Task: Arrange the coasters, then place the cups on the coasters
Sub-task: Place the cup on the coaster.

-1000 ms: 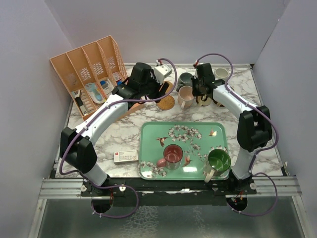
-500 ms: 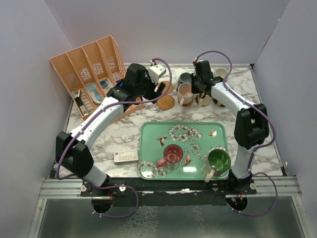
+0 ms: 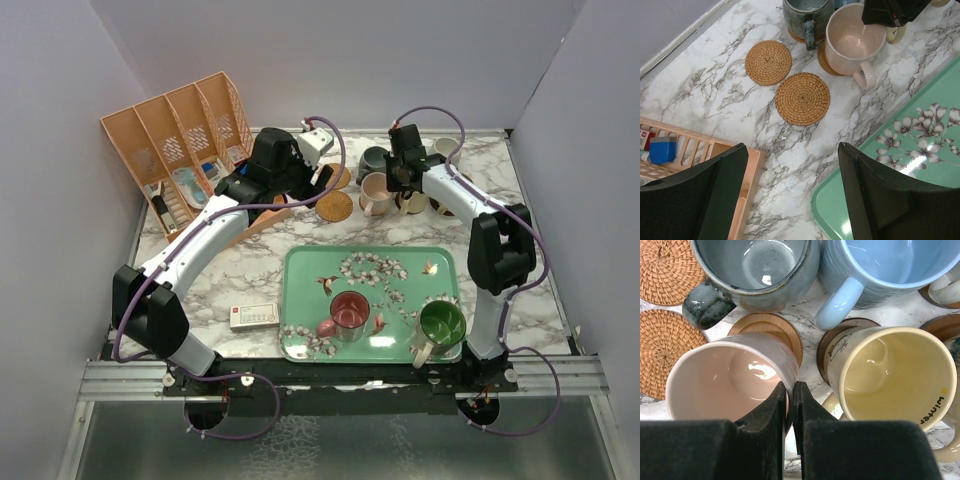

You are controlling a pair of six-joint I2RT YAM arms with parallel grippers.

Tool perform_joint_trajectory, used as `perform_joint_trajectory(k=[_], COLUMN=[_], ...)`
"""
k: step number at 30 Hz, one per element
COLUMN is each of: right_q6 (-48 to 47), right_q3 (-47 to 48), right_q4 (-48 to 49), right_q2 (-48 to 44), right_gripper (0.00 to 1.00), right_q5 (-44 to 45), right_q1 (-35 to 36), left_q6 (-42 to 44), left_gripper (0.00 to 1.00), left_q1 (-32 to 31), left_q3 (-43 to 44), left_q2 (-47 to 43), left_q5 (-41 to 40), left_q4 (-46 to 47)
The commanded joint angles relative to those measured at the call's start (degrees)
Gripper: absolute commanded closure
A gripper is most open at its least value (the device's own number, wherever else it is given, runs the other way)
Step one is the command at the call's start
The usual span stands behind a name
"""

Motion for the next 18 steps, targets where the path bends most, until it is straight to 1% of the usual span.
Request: perform_joint_trajectory(k=[1,18], right_q6=[1.8,1.7], right_q3=[3.9,6.1], right_q4=[1.5,0.7], right_q2=[0.2,2.6], right_gripper=[0.99,0.99], right_q5=[1.3,2.1], right_q1=[0.0,-0.1], left_q6=[-0.7,-1.0], left_gripper=[0.24,0.23], left_q1=[0.6,1.1], left_q3=[-0.8,-1.3], left_q2=[-2.4,-3.0], left_q5=[0.7,2.3], left_q4=[1.5,1.6])
